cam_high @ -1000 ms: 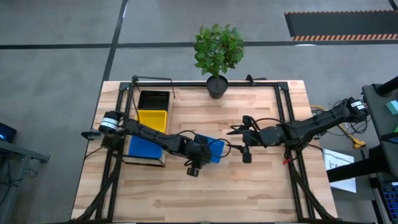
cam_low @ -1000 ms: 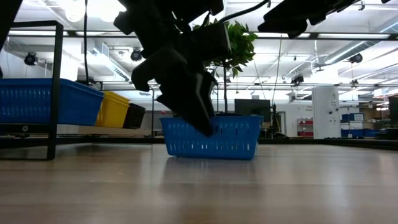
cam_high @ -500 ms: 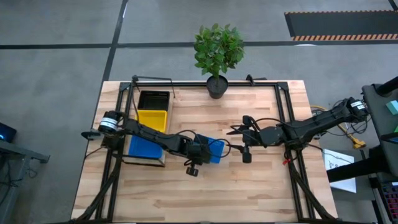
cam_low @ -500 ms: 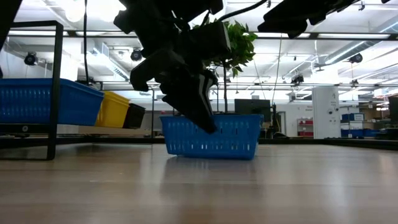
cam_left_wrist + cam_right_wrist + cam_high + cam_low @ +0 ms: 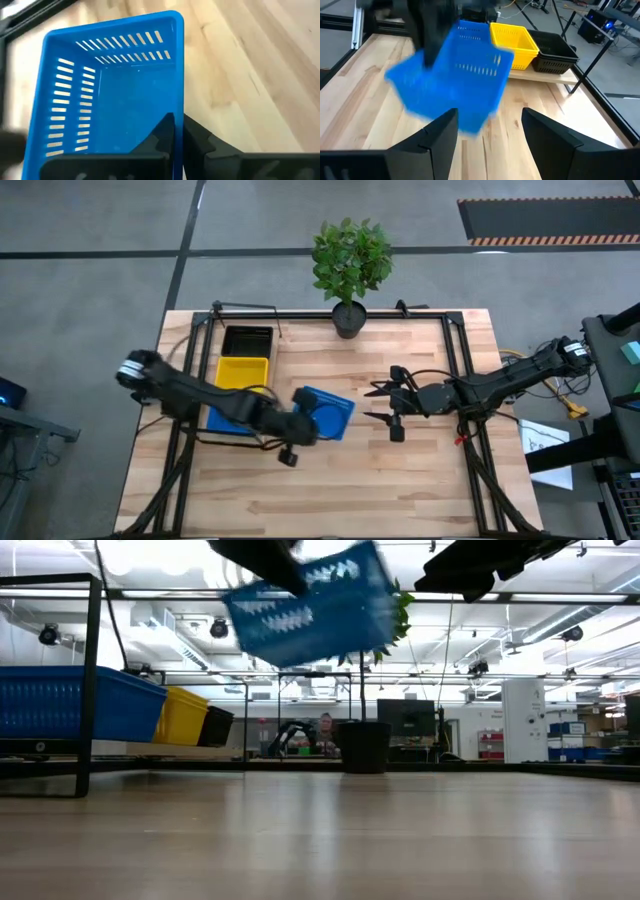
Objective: Stack baskets on shelf by color
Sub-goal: Stack the blue basket on top of the blue basket on the shelf
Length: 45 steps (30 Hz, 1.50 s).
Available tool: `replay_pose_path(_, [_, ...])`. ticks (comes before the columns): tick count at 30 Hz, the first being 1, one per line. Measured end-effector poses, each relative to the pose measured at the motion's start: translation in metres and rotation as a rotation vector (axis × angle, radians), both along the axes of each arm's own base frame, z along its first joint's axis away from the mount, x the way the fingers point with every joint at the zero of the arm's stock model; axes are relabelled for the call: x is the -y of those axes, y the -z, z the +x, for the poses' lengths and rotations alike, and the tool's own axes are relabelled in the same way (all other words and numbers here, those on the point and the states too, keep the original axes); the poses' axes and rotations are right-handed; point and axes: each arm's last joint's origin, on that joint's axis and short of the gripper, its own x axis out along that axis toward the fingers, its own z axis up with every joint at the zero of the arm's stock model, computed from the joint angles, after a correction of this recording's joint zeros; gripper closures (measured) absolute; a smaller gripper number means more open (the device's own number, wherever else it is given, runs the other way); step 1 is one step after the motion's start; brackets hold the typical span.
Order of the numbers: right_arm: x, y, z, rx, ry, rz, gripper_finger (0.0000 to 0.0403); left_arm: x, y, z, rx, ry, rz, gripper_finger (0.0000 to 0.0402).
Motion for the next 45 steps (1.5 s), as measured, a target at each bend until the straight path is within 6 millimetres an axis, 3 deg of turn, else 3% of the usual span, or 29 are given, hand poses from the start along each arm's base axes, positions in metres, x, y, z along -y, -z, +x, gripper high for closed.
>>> replay_pose_path(10, [0.0, 0.0, 0.0, -0.002, 0.001, 0.001, 0.019, -0.007, -0.049, -0.094, -0.105, -0.152, 0.052, 0.0401])
replay_pose_path(16, [0.0, 0.0, 0.0, 0.0, 0.0, 0.0, 0.019, -0.019, -0.058, -0.14, -0.188, -0.223, 0.025, 0.0401])
replay_pose_path(23, [0.0, 0.0, 0.0, 0.0, 0.0, 0.0, 0.019, -0.024, -0.053, -0.175, -0.198, -0.254, -0.063, 0.0401])
replay_pose_path(28, [0.0, 0.0, 0.0, 0.0, 0.0, -0.001, 0.019, -0.028, -0.041, -0.189, -0.193, -0.32, -0.129, 0.0402])
replay_pose_path(36, [0.0, 0.0, 0.0, 0.002, -0.001, -0.002, 0.019, -0.026, -0.011, -0.188, -0.245, -0.329, -0.108, 0.0402])
replay_pose_path(45, [0.0, 0.0, 0.0, 0.002, 0.0, -0.001, 0.019, -0.022, -0.006, -0.186, -0.277, -0.315, -0.119, 0.0402])
